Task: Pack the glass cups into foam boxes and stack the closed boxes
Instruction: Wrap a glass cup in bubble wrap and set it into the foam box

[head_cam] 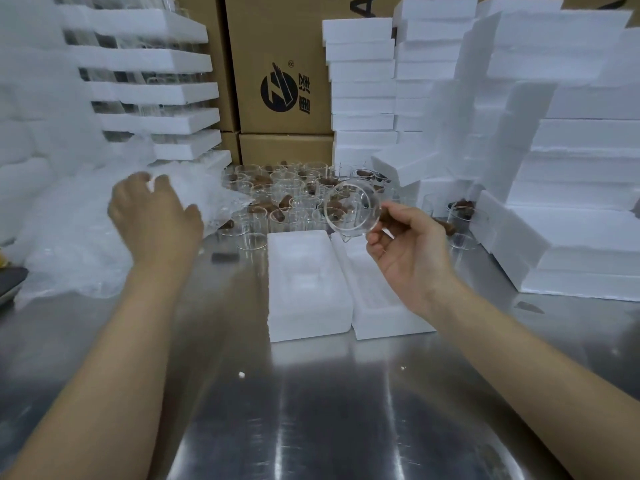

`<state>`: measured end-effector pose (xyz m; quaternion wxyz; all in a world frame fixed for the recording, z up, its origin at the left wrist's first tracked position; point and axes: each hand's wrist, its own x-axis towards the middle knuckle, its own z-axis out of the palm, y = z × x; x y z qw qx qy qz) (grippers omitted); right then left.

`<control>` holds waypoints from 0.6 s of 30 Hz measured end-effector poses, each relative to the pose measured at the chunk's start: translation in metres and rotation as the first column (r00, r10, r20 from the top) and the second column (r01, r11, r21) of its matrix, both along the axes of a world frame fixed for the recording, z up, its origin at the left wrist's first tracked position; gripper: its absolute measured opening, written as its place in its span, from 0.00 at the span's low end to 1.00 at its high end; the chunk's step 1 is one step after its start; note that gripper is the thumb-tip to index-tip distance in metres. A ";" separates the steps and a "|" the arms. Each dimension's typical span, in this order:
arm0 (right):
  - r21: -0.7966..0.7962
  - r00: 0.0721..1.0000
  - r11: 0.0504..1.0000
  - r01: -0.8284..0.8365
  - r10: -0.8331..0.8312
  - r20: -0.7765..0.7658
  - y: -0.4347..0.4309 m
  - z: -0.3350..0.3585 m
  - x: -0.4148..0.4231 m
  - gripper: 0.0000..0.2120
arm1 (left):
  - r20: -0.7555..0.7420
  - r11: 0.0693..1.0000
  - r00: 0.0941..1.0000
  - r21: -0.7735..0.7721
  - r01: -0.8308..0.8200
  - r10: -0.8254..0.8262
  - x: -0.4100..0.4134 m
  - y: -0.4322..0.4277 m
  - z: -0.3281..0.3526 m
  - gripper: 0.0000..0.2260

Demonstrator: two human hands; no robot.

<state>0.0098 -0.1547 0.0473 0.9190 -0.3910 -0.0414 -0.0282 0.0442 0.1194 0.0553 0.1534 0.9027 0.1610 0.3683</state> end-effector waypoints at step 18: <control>-0.060 0.999 0.998 -0.025 0.024 -0.021 -0.002 -0.002 0.001 0.06 | -0.107 0.973 0.988 -0.192 -0.130 0.111 0.011 0.042 -0.025 0.17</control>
